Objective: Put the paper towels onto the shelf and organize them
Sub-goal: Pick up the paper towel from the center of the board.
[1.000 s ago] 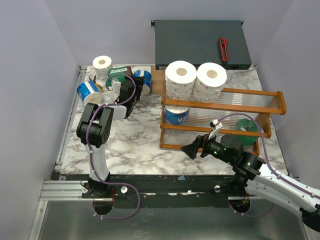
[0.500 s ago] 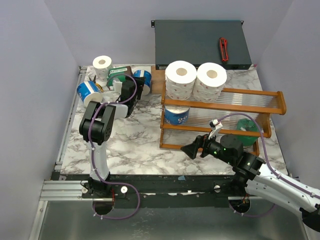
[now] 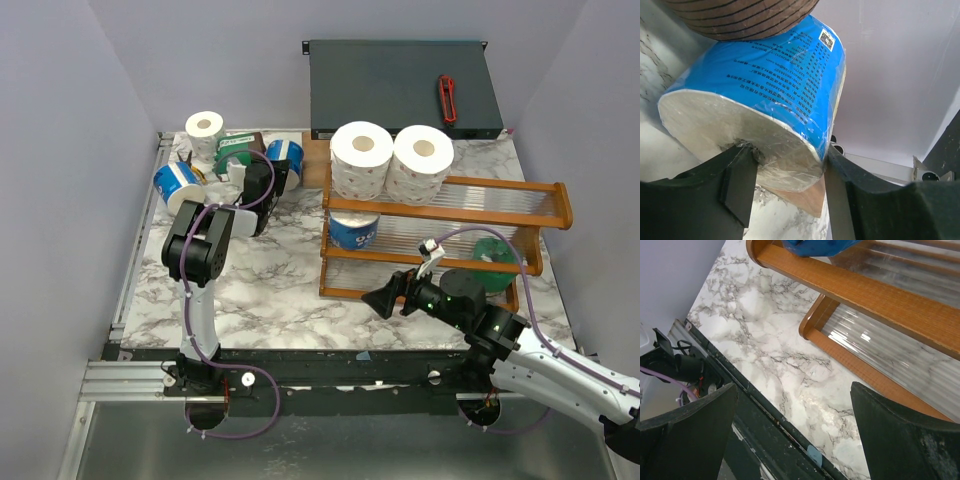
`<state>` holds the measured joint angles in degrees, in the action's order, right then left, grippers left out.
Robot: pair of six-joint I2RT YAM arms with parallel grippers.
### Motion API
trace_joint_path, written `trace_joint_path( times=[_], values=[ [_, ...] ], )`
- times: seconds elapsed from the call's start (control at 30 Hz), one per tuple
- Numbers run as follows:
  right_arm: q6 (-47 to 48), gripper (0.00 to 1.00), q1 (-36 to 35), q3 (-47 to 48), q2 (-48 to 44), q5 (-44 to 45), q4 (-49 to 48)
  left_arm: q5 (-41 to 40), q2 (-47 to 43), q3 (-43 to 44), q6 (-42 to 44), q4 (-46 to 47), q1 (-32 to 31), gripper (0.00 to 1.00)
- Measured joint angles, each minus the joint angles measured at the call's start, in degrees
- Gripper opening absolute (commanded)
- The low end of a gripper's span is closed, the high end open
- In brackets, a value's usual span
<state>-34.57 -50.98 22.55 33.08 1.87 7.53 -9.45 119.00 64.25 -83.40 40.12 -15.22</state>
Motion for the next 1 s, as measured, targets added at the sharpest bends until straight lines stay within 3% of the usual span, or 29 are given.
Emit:
trace_joint_path(
  times=[0.33,0.53,0.8,1.0],
  values=[
    [0.0,0.97,0.0,-0.3,-0.1,0.1,0.2,0.1,-0.1,-2.3,-0.3,3.8,0.2,0.24],
    [-0.2,0.97,0.0,-0.3,-0.2,0.1,0.2,1.1,-4.0,-7.6,-0.5,5.3,0.8,0.23],
    [-0.2,0.97,0.0,-0.3,0.1,0.0,-0.2,3.5,-17.0,-16.5,-0.7,7.8,2.4,0.21],
    [-0.2,0.97,0.0,-0.3,1.7,-0.8,-1.1,7.3,-34.6,-27.0,-0.5,8.4,5.2,0.19]
  ],
)
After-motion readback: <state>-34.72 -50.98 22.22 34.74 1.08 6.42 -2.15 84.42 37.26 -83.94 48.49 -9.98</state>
